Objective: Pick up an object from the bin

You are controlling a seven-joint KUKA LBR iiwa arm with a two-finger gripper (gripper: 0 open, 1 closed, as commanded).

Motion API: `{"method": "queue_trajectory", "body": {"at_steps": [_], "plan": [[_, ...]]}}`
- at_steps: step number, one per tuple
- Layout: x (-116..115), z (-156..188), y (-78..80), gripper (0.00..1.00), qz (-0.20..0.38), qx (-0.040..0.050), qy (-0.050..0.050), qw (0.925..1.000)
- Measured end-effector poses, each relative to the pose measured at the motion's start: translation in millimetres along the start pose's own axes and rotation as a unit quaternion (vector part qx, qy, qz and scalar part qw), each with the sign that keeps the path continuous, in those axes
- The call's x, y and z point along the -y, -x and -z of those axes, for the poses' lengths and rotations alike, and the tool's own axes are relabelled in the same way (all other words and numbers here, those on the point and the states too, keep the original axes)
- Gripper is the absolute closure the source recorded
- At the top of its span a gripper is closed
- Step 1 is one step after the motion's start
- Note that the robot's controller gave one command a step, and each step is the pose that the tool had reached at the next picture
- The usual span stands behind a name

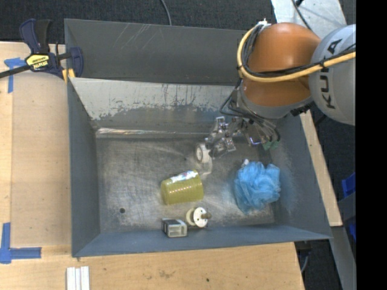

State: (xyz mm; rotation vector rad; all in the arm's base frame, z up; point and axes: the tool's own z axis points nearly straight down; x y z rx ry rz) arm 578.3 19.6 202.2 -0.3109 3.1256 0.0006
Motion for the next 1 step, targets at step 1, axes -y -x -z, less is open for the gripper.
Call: {"method": "queue_trajectory", "body": {"at_steps": [1], "plan": [[-2.7, 15.5, 12.8, 1.0, -0.015, 0.005, -0.001, 0.9999]]}}
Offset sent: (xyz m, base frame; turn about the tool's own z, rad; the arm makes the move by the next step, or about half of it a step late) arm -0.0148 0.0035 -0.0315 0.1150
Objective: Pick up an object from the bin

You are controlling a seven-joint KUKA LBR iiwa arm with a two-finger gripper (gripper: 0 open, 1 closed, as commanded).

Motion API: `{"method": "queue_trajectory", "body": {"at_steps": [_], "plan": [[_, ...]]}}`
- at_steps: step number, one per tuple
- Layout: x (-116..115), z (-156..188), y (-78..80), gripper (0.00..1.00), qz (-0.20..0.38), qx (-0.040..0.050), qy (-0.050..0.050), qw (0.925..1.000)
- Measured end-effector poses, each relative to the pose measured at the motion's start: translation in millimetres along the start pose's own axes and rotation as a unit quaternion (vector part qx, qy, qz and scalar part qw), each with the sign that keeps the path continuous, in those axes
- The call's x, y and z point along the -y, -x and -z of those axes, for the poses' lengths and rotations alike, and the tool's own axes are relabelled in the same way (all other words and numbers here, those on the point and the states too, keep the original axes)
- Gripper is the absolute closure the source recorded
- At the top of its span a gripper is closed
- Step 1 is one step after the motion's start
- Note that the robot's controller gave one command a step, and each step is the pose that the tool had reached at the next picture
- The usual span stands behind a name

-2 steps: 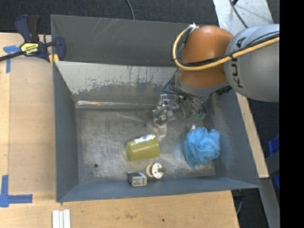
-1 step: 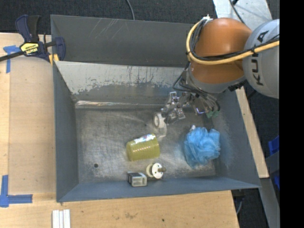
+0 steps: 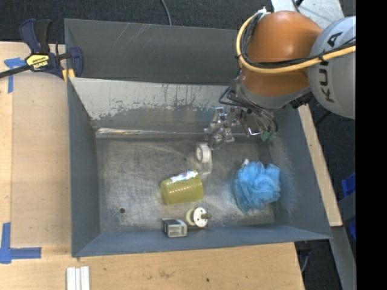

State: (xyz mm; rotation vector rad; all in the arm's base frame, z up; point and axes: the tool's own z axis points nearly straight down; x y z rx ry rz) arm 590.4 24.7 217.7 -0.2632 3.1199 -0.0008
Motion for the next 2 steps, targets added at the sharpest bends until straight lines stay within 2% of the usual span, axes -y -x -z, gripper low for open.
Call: {"method": "queue_trajectory", "body": {"at_steps": [1, 2], "plan": [[-2.3, -46.4, -26.6, 0.0, -0.043, -0.0038, 0.0, 0.9991], [-2.2, -46.3, -26.5, 0.0, -0.043, -0.0037, 0.0, 0.9991]]}}
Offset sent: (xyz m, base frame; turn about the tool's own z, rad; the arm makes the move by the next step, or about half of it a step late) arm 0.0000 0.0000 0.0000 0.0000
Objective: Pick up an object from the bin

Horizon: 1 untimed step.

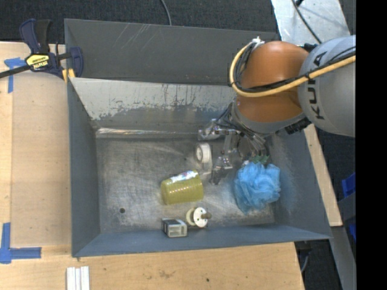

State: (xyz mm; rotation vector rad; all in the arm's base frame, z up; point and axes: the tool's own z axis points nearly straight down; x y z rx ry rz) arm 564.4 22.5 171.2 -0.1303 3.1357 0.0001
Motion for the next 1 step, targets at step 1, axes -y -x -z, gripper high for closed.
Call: {"method": "queue_trajectory", "body": {"at_steps": [1], "plan": [[-16.9, -36.7, -15.2, 0.0, 0.025, 0.0034, -0.001, 0.9997]]}}
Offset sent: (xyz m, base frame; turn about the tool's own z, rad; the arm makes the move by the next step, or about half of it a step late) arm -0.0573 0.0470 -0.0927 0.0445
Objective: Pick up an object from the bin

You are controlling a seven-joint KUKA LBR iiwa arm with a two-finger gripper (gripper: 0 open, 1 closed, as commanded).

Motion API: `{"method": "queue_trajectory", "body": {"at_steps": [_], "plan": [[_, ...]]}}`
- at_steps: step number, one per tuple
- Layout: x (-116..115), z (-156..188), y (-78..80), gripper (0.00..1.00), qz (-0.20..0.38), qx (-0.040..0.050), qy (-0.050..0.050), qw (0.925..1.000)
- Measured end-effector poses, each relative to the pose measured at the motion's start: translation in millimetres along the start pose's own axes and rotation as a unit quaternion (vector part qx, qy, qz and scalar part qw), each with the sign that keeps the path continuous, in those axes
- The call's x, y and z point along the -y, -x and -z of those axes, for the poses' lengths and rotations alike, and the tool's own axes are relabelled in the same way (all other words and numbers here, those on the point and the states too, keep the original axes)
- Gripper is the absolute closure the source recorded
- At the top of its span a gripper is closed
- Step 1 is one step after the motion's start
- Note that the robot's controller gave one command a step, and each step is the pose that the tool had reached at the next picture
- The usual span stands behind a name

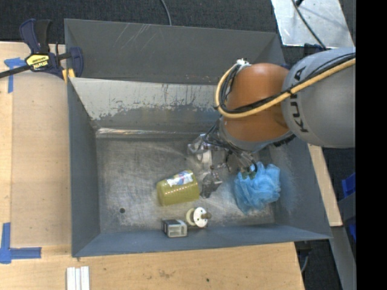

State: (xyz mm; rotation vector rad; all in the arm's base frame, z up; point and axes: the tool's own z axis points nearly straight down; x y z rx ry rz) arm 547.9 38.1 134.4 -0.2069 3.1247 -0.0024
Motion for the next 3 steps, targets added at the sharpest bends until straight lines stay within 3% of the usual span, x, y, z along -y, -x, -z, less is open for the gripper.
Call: {"method": "queue_trajectory", "body": {"at_steps": [1, 2, 3], "plan": [[-35, -53, -34.4, 1.0, -0.047, -0.0014, 0.001, 0.9989], [-35, -53, -34.3, 1.0, -0.047, -0.0014, 0.001, 0.9989], [-40, 76, -37.8, 1.0, -0.052, -0.0038, 0.001, 0.9987]]}}
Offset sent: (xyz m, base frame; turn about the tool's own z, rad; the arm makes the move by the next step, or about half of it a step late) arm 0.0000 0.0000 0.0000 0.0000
